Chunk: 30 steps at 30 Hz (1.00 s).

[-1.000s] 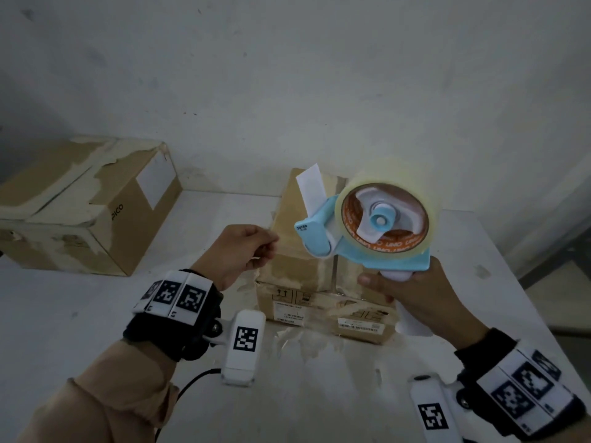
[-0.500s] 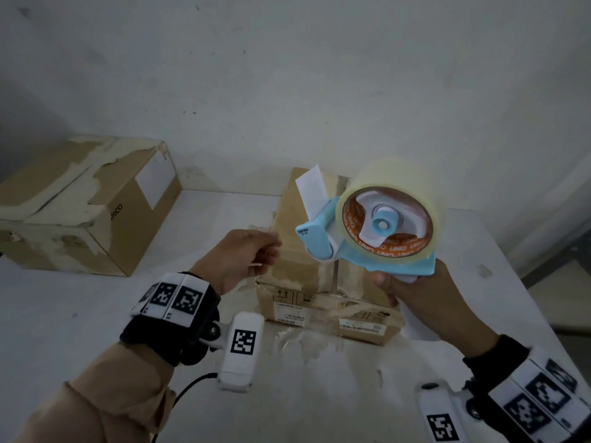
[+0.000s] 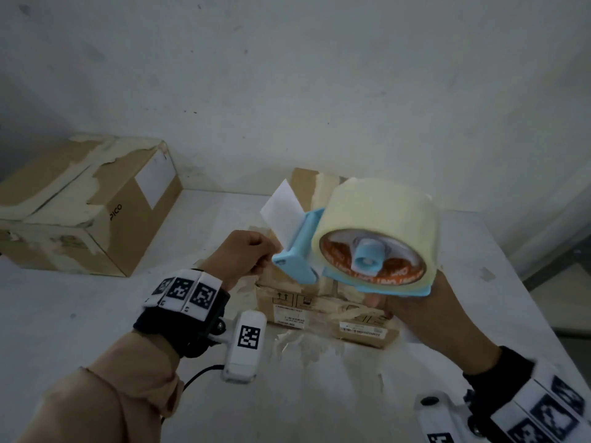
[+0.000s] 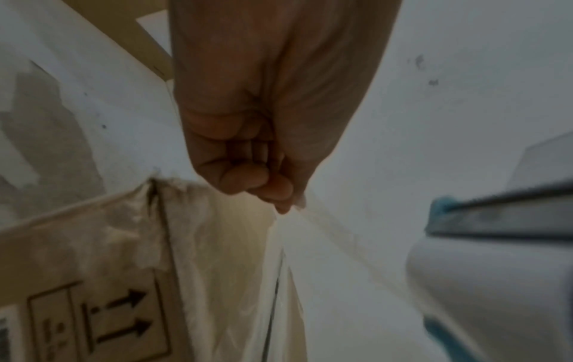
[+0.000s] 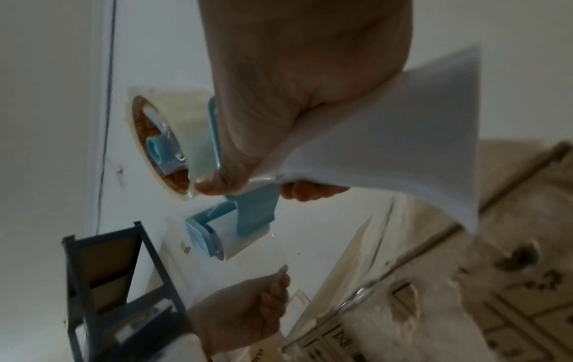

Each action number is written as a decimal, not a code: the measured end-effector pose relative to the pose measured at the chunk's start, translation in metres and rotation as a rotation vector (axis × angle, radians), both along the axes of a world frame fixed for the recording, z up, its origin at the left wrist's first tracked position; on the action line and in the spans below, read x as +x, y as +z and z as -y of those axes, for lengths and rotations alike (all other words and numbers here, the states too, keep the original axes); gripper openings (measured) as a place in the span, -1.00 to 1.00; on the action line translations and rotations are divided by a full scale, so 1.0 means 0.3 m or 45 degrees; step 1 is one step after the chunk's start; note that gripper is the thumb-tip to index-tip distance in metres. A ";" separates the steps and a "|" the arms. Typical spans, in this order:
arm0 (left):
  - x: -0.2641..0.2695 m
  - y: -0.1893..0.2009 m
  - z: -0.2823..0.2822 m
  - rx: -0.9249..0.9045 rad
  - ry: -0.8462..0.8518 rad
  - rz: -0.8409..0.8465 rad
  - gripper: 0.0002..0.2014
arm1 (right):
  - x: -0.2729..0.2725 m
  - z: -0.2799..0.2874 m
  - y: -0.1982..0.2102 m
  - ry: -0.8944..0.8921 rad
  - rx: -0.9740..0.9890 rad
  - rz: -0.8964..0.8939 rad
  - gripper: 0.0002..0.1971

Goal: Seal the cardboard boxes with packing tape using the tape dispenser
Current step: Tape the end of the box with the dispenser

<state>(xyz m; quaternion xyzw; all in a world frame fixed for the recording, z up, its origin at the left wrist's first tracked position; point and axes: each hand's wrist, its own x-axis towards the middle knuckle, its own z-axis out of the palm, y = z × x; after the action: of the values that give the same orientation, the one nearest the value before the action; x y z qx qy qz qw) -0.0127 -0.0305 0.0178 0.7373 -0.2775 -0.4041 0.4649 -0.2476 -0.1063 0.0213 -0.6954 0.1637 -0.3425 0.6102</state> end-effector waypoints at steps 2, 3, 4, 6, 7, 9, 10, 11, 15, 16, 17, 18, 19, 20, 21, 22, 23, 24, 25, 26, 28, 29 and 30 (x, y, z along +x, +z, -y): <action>0.014 0.011 -0.013 -0.050 0.011 -0.028 -0.75 | -0.002 0.005 0.005 -0.077 -0.082 -0.062 -0.89; 0.019 0.014 -0.017 -0.071 0.014 -0.041 -0.75 | -0.007 0.014 0.006 -0.097 -0.097 -0.062 -0.87; 0.023 0.016 -0.021 -0.090 0.019 -0.044 -0.76 | -0.007 0.024 0.010 -0.105 -0.094 -0.050 -0.84; 0.029 0.019 -0.023 -0.111 0.032 -0.036 -0.78 | -0.002 0.038 0.016 -0.123 -0.110 -0.082 -0.80; 0.033 0.021 -0.020 -0.120 0.035 -0.033 -0.78 | 0.000 0.043 0.018 -0.139 -0.114 -0.106 -0.85; 0.042 0.024 -0.018 -0.128 0.036 -0.029 -0.78 | 0.001 0.051 0.017 -0.147 -0.104 -0.114 -0.90; 0.046 0.025 -0.019 -0.131 0.036 -0.023 -0.78 | 0.002 0.053 0.014 -0.143 -0.108 -0.122 -0.87; 0.049 0.024 -0.021 -0.135 0.036 -0.016 -0.78 | 0.001 0.056 0.010 -0.136 -0.116 -0.135 -0.85; 0.048 0.012 -0.029 -0.113 0.034 0.034 -0.77 | 0.003 0.062 0.002 -0.111 -0.073 -0.172 -0.86; 0.046 0.006 -0.032 -0.103 0.030 0.041 -0.77 | 0.002 0.063 0.000 -0.105 -0.065 -0.193 -0.83; 0.044 0.001 -0.034 -0.095 0.028 0.047 -0.77 | 0.002 0.065 -0.002 -0.099 -0.054 -0.213 -0.80; 0.042 -0.005 -0.038 -0.085 0.030 0.055 -0.77 | 0.001 0.065 0.000 -0.082 -0.041 -0.223 -0.79; 0.042 -0.009 -0.040 -0.074 0.035 0.069 -0.76 | 0.001 0.064 0.000 -0.065 -0.039 -0.227 -0.78; 0.044 -0.013 -0.042 -0.067 0.041 0.087 -0.76 | 0.003 0.062 0.003 -0.054 -0.060 -0.244 -0.74; 0.047 -0.015 -0.045 -0.064 0.048 0.105 -0.75 | 0.006 0.060 0.008 -0.044 -0.086 -0.264 -0.70; 0.052 -0.015 -0.046 -0.065 0.051 0.122 -0.75 | 0.009 0.062 0.007 -0.039 -0.104 -0.286 -0.69; 0.057 -0.016 -0.049 -0.070 0.050 0.138 -0.76 | 0.011 0.065 0.006 -0.036 -0.115 -0.307 -0.69; 0.061 -0.018 -0.052 -0.077 0.049 0.153 -0.76 | 0.014 0.068 0.005 -0.039 -0.133 -0.326 -0.67; 0.062 -0.023 -0.055 -0.083 0.049 0.172 -0.77 | 0.017 0.071 0.007 -0.028 -0.155 -0.340 -0.68; 0.062 -0.032 -0.059 -0.082 0.053 0.193 -0.76 | 0.022 0.074 0.009 -0.005 -0.179 -0.351 -0.70; 0.059 -0.056 -0.071 -0.075 0.074 0.219 -0.75 | 0.030 0.079 0.013 0.053 -0.190 -0.376 -0.71; 0.061 -0.072 -0.079 -0.076 0.096 0.222 -0.75 | 0.031 0.084 0.016 0.080 -0.179 -0.393 -0.71; 0.067 -0.087 -0.092 -0.077 0.131 0.220 -0.74 | 0.028 0.095 0.016 0.089 -0.180 -0.422 -0.70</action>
<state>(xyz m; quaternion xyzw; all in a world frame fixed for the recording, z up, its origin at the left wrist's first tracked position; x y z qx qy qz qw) 0.0076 -0.0029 -0.0084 0.7682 -0.2903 -0.3062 0.4815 -0.2393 -0.1347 0.0261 -0.7886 0.2133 -0.2127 0.5360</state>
